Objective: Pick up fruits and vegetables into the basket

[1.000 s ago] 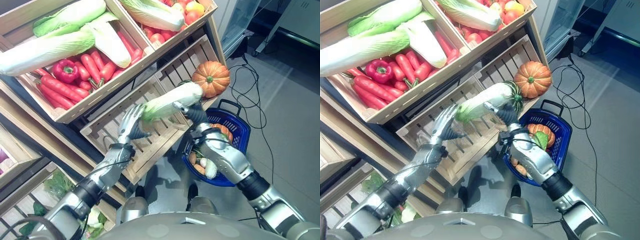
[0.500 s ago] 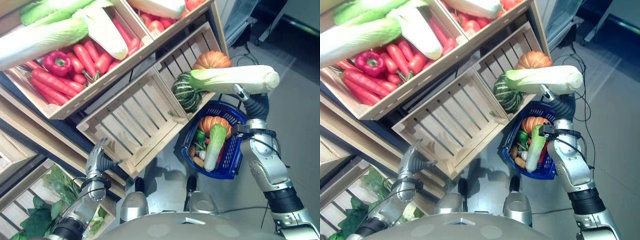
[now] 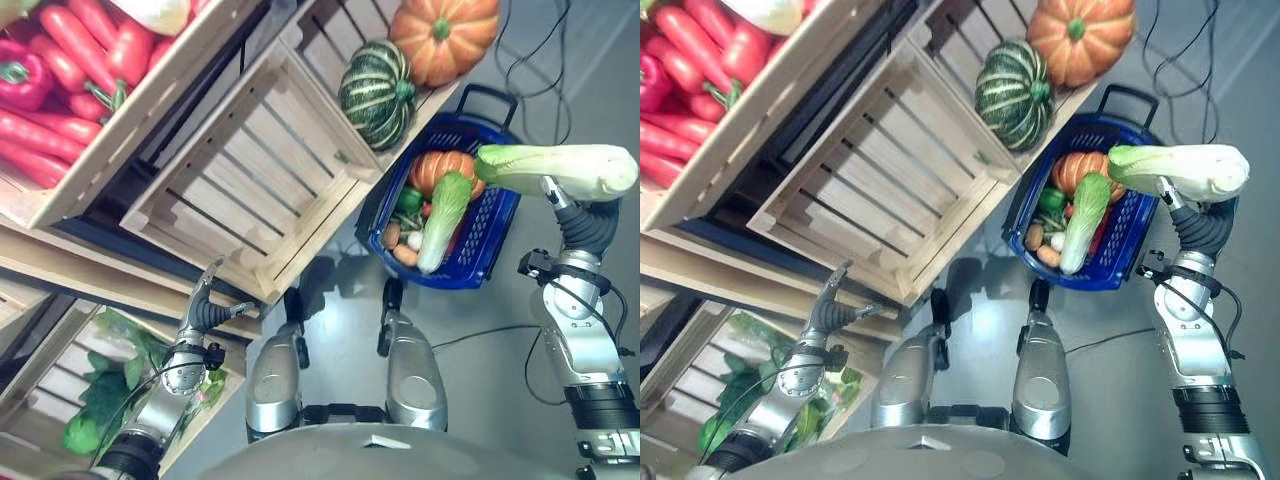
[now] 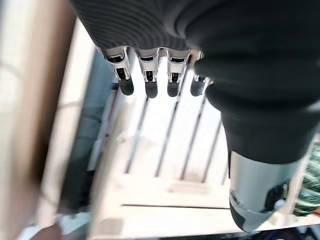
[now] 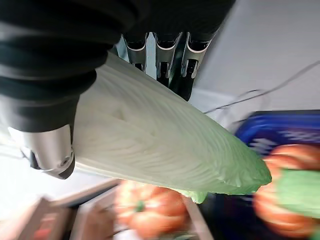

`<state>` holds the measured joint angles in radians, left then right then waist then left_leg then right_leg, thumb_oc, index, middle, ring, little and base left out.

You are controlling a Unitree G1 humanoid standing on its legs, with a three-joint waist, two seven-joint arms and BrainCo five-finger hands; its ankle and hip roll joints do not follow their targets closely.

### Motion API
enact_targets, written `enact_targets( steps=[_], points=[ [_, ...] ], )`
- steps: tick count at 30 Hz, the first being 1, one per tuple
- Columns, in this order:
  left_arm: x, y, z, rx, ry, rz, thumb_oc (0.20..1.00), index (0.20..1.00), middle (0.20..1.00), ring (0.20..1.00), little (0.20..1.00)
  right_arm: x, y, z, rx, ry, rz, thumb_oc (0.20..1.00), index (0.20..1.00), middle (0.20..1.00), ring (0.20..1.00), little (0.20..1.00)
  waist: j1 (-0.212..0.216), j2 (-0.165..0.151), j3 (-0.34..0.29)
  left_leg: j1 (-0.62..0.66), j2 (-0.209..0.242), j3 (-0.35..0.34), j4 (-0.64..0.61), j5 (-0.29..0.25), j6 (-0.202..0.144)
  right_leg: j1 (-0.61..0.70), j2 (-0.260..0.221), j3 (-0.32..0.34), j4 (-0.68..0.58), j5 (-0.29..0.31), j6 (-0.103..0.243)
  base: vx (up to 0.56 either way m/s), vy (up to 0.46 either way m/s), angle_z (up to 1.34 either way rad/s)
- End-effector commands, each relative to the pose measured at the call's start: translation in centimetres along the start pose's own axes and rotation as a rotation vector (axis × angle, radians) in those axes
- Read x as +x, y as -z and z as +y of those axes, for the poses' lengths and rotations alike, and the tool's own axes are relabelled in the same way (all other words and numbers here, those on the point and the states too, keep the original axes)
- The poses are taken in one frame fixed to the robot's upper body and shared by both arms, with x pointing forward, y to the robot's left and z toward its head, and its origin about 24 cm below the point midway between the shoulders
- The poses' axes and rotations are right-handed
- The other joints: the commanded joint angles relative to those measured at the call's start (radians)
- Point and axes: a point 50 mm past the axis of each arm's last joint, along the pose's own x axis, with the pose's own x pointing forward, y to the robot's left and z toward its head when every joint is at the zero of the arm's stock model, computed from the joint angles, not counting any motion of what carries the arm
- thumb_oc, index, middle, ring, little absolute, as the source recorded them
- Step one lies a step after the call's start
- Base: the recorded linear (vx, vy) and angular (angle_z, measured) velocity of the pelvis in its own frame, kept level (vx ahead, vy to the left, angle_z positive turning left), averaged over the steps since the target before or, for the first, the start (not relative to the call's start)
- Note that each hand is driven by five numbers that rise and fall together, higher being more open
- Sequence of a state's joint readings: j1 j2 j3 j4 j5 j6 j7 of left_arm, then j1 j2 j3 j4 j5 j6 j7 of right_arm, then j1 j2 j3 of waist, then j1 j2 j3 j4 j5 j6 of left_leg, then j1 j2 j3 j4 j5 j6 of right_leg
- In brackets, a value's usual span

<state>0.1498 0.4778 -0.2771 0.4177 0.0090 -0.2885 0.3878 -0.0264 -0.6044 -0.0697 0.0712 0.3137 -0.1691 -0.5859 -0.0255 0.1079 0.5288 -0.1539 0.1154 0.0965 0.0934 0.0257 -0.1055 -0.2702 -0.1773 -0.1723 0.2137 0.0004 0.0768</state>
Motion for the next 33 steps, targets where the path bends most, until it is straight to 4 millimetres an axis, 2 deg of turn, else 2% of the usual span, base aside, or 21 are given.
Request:
enact_targets(
  steps=[1,8,11,14,15,19,21,24,29,33],
  points=[
    [-1.5,2.8,1.3,-0.102,-0.119,0.132,1.000,1.000,1.000,1.000,1.000,1.3,-1.8,-1.4,0.029,0.079,-0.105,0.200,0.200,0.200,0.200,0.200,-0.006,0.011,-0.018,-0.092,0.046,-0.016,0.110,-0.042,-0.001,-0.063,-0.041,-0.002,0.222,-0.168,0.001,-0.10,0.006,0.06],
    [-3.5,6.9,0.4,-0.157,-0.145,0.395,1.000,1.000,1.000,1.000,1.000,2.7,1.0,-1.4,0.043,0.110,0.073,0.200,0.200,0.200,0.200,0.200,0.016,0.049,-0.009,-0.203,0.028,-0.025,0.153,-0.022,0.002,-0.208,-0.063,-0.008,0.334,-0.189,-0.025,-0.05,-0.023,0.06],
    [-3.9,7.5,0.0,-0.173,-0.127,0.435,1.000,1.000,1.000,1.000,1.000,3.7,1.8,-1.5,0.071,0.086,0.144,0.200,0.200,0.200,0.200,0.200,0.028,0.067,-0.009,-0.244,0.021,-0.027,0.166,-0.017,0.004,-0.258,-0.069,-0.007,0.368,-0.199,-0.035,0.00,0.000,0.00],
    [-3.8,7.5,-0.1,-0.173,-0.104,0.437,1.000,1.000,1.000,1.000,1.000,4.7,2.6,-1.3,0.091,0.069,0.214,0.200,0.200,0.200,0.200,0.200,0.043,0.085,-0.009,-0.293,0.012,-0.028,0.176,-0.010,0.009,-0.322,-0.072,-0.002,0.409,-0.208,-0.043,-0.01,-0.040,0.08],
    [-3.8,7.4,-0.1,-0.167,-0.082,0.427,1.000,1.000,1.000,1.000,1.000,4.9,3.1,-1.3,0.068,0.067,0.247,0.200,0.200,0.200,0.200,0.200,0.052,0.089,-0.009,-0.294,0.001,-0.035,0.182,-0.032,0.006,-0.331,-0.074,0.008,0.435,-0.243,-0.037,0.05,-0.053,0.05],
    [-3.5,6.9,0.0,-0.157,-0.049,0.402,1.000,1.000,1.000,1.000,1.000,6.0,4.0,-2.1,0.043,0.057,0.322,0.200,0.200,0.200,0.200,0.200,0.074,0.107,-0.009,-0.335,-0.012,-0.041,0.191,-0.028,0.010,-0.379,-0.077,0.007,0.472,-0.256,-0.041,-0.01,-0.060,0.07],
    [-3.2,6.5,0.2,-0.142,-0.023,0.379,1.000,1.000,1.000,1.000,1.000,7.3,4.0,-2.9,0.024,0.057,0.375,0.200,0.200,0.200,0.200,0.200,0.096,0.119,-0.009,-0.365,-0.020,-0.042,0.193,-0.023,0.015,-0.412,-0.084,0.000,0.491,-0.259,-0.042,-0.06,-0.079,0.11],
    [-3.0,6.2,0.4,-0.125,-0.010,0.361,1.000,1.000,1.000,1.000,1.000,8.1,4.4,-3.9,-0.014,0.049,0.433,0.200,0.200,0.200,0.200,0.200,0.117,0.128,-0.009,-0.389,-0.027,-0.047,0.197,-0.021,0.019,-0.433,-0.087,-0.006,0.501,-0.261,-0.044,-0.05,-0.083,0.19],
    [-2.7,5.7,0.8,-0.114,0.039,0.328,1.000,1.000,1.000,1.000,1.000,8.6,5.6,-5.9,-0.064,0.014,0.594,0.200,0.200,0.200,0.200,0.200,0.158,0.148,-0.009,-0.417,-0.036,-0.062,0.206,-0.018,0.026,-0.453,-0.100,-0.023,0.521,-0.268,-0.046,-0.03,-0.074,0.16],
    [-2.6,5.2,0.9,-0.132,0.091,0.319,1.000,1.000,1.000,1.000,1.000,9.0,5.6,-7.5,-0.127,0.031,0.665,0.200,0.200,0.200,0.200,0.200,0.192,0.168,-0.009,-0.436,-0.049,-0.076,0.208,-0.015,0.034,-0.459,-0.106,-0.037,0.524,-0.270,-0.048,-0.03,-0.080,0.15]
  ],
)
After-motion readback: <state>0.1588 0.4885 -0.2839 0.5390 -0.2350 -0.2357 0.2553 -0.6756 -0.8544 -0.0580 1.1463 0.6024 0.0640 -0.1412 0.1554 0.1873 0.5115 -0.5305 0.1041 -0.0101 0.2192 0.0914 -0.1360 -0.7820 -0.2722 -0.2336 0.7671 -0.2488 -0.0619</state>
